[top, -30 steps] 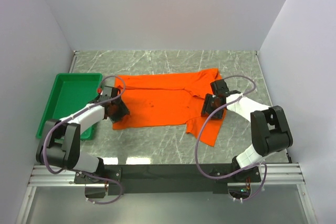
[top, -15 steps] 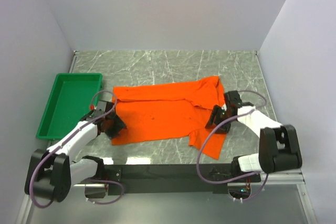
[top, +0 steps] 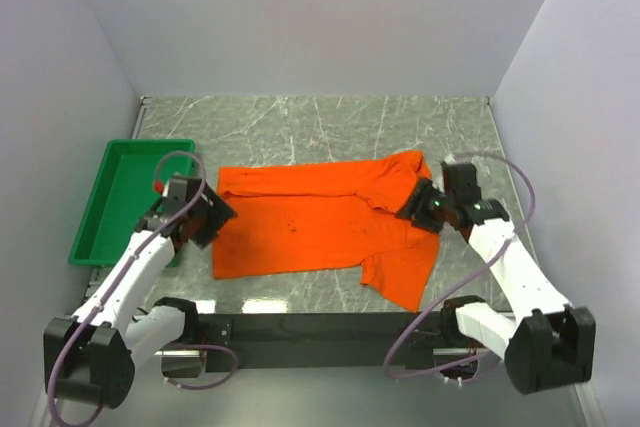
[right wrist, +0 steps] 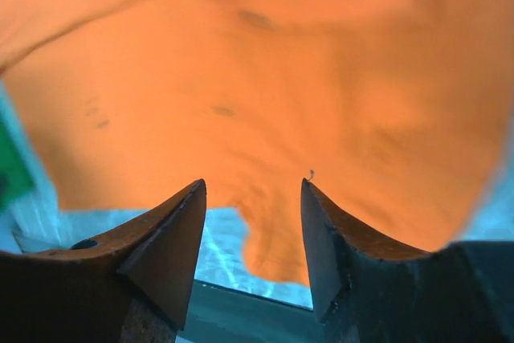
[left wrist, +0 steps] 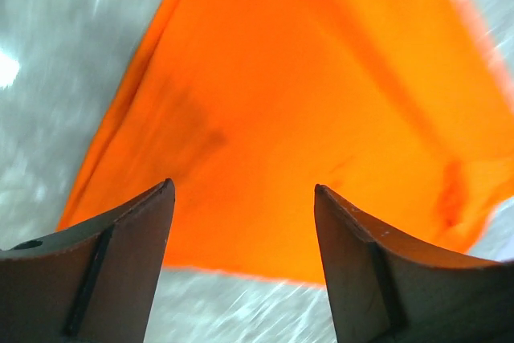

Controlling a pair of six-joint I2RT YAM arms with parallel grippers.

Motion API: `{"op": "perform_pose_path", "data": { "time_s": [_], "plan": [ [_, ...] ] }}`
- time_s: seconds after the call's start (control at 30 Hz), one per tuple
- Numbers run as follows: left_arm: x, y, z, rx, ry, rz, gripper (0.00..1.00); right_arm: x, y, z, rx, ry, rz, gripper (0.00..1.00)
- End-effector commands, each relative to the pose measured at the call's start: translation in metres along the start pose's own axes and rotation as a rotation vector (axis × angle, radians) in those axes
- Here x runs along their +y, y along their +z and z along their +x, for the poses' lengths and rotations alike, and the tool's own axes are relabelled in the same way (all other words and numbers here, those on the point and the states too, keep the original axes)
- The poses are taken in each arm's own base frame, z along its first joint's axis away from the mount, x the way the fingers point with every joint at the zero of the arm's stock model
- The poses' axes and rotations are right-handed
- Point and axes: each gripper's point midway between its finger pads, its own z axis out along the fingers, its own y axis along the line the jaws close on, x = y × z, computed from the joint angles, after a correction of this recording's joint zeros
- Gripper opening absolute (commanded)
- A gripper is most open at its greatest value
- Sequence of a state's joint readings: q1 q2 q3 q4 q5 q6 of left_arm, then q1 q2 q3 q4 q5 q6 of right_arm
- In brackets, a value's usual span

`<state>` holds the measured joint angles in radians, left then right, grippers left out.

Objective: Fold and stack the t-shirts
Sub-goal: Fold the tshirt

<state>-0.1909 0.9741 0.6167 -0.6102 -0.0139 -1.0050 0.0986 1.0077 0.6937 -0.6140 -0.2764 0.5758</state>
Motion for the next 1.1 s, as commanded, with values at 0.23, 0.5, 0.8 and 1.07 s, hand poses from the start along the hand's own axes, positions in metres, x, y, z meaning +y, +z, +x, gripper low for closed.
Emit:
{"op": "perform_pose_path", "data": {
  "time_s": [0.23,0.5,0.8,1.07],
  "plan": [
    [-0.052,0.029,-0.088,-0.102,-0.058,0.091,0.66,0.175,0.036,-0.05,-0.13,-0.684,-0.268,0.47],
    [-0.058,0.07,-0.095,-0.046,-0.13,0.07,0.59,0.229,0.113,-0.023,-0.023,-1.069,-0.272,0.4],
    [-0.065,0.09,-0.109,-0.06,-0.178,0.036,0.57,0.248,0.167,-0.009,0.018,-1.215,-0.253,0.37],
    [-0.051,0.101,-0.109,-0.067,-0.185,-0.033,0.48,0.252,0.185,0.014,0.073,-1.273,-0.294,0.33]
  ]
}}
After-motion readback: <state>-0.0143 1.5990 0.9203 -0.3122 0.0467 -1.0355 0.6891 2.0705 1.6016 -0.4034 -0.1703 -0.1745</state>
